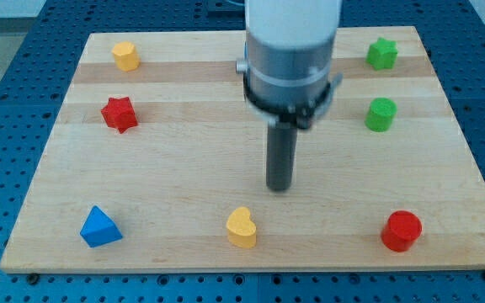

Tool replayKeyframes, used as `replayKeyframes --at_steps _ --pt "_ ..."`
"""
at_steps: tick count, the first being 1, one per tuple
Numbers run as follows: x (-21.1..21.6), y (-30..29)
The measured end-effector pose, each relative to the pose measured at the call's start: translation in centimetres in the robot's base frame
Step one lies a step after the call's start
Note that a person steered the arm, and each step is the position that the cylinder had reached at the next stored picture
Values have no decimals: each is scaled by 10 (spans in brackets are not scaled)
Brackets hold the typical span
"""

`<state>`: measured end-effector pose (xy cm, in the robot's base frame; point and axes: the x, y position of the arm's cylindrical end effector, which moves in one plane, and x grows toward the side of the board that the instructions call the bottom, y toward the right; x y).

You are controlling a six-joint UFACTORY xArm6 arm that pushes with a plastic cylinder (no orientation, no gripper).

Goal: Place the yellow heart in between red blocks

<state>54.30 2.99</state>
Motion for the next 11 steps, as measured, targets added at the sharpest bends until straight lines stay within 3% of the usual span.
replayKeyframes --at_steps 1,2,4,6,8,9,11 --pt "12 0" --pt "73 -4" --pt "75 -11" --pt "53 -61" --pt "-77 -62" --pt "-79 -62" --pt "-6 -74"
